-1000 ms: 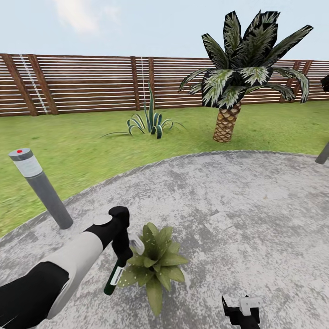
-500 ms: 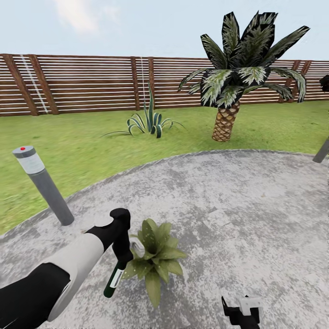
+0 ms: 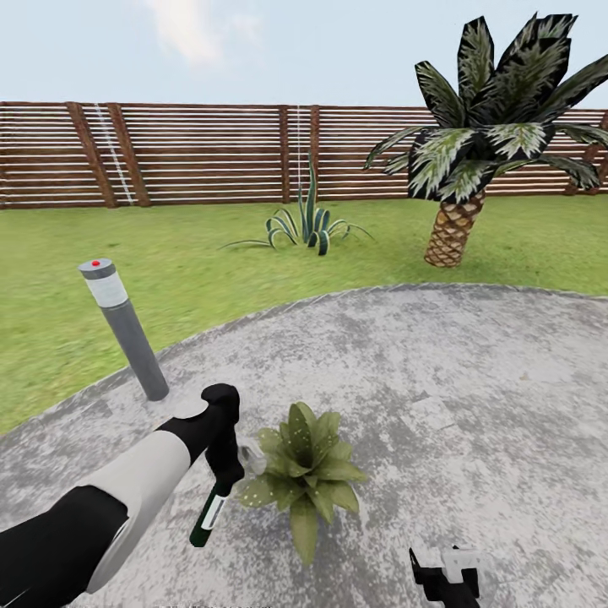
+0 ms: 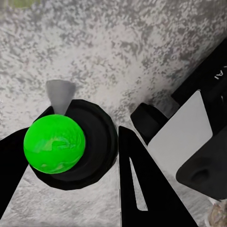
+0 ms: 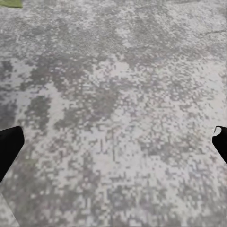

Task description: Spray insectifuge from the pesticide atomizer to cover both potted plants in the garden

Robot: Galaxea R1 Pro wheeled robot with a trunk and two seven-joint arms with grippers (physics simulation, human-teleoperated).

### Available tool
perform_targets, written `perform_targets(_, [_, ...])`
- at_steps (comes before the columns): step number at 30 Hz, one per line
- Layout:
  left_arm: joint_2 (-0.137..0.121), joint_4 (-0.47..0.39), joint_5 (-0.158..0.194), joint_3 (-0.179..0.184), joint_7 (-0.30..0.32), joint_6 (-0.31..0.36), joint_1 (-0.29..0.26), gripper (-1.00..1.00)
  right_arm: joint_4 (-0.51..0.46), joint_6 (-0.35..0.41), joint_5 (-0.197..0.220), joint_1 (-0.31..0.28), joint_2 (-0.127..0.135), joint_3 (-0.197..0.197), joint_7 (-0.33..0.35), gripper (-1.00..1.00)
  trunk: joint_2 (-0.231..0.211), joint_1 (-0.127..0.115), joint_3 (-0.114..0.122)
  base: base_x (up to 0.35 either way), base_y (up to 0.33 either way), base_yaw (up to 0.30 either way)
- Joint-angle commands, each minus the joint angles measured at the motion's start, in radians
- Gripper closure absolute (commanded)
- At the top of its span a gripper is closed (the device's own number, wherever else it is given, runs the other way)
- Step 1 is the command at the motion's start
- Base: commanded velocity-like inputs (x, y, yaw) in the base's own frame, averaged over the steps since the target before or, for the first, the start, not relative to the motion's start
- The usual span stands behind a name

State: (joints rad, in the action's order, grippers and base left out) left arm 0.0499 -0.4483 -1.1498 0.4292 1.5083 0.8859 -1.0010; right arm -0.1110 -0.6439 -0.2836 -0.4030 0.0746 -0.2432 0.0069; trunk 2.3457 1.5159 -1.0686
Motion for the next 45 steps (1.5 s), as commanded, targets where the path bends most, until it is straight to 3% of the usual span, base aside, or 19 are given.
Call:
perform_targets(1, [0.0,-0.001,-0.012,0.002,0.008,0.011,-0.001,1.0,0.0,-0.003,-0.009,0.0,0.0,-0.008,0.001,-1.0,0.0,0.0,-0.001,0.0,0.0,0.27])
perform_targets(4, [0.002,-0.001,-0.051,0.002,0.006,0.013,0.001,1.0,-0.001,-0.003,-0.008,0.0,0.001,-0.008,0.001,-1.0,0.0,0.0,-0.001,0.0,0.0,0.111])
perform_targets(8, [0.004,-0.002,-0.071,-0.001,0.006,0.015,0.002,1.0,-0.002,-0.003,-0.008,0.0,0.004,-0.008,0.001,-1.0,0.0,0.0,-0.001,0.0,0.0,0.018])
perform_targets(20, [-0.001,0.003,-0.063,-0.014,-0.039,0.024,0.005,1.0,-0.003,-0.003,-0.007,0.0,0.001,-0.01,0.001,-1.0,0.0,0.0,-0.001,-0.02,-0.012,0.0])
perform_targets(32, [-0.002,-0.003,-0.062,-0.02,-0.039,0.037,0.005,1.0,-0.001,-0.003,-0.008,0.0,0.0,-0.008,0.002,-1.0,0.0,0.0,-0.001,-0.091,-0.229,0.051])
perform_targets(35, [-0.008,0.003,-0.063,-0.021,-0.05,0.042,0.006,1.0,-0.001,-0.003,-0.008,0.0,0.0,-0.008,0.002,-1.0,0.0,0.0,-0.001,0.0,-0.279,0.263])
perform_targets(37, [-0.031,0.003,-0.06,-0.021,-0.066,0.048,0.025,1.0,-0.001,-0.003,-0.008,0.0,-0.001,-0.008,0.002,-1.0,0.0,0.0,-0.001,0.0,-0.265,0.276])
perform_targets(39, [-0.043,-0.003,-0.059,-0.068,-0.076,0.05,0.06,1.0,-0.001,-0.003,-0.008,0.0,-0.001,-0.008,0.002,-1.0,0.0,0.0,-0.001,0.0,-0.227,0.25])
perform_targets(40, [-0.043,-0.007,-0.059,-0.117,-0.103,0.05,0.073,1.0,-0.001,-0.003,-0.008,0.0,0.0,-0.008,0.002,-1.0,0.0,0.0,-0.001,0.0,-0.104,0.091])
perform_targets(41, [-0.044,-0.004,-0.059,-0.183,-0.18,0.049,0.082,1.0,-0.001,-0.003,-0.008,0.0,-0.001,-0.008,0.002,-1.0,0.0,0.0,-0.001,0.0,-0.022,0.019])
perform_targets(43, [-0.045,0.002,-0.059,-0.227,-0.215,0.049,0.088,1.0,-0.001,-0.003,-0.008,0.0,-0.001,-0.008,0.002,-1.0,0.0,0.0,-0.001,0.0,-0.011,0.009])
perform_targets(45, [-0.042,-0.006,-0.06,-0.243,-0.227,0.048,0.109,1.0,-0.001,-0.003,-0.008,0.0,0.0,-0.008,0.002,-1.0,0.0,0.0,-0.001,0.0,-0.001,0.001])
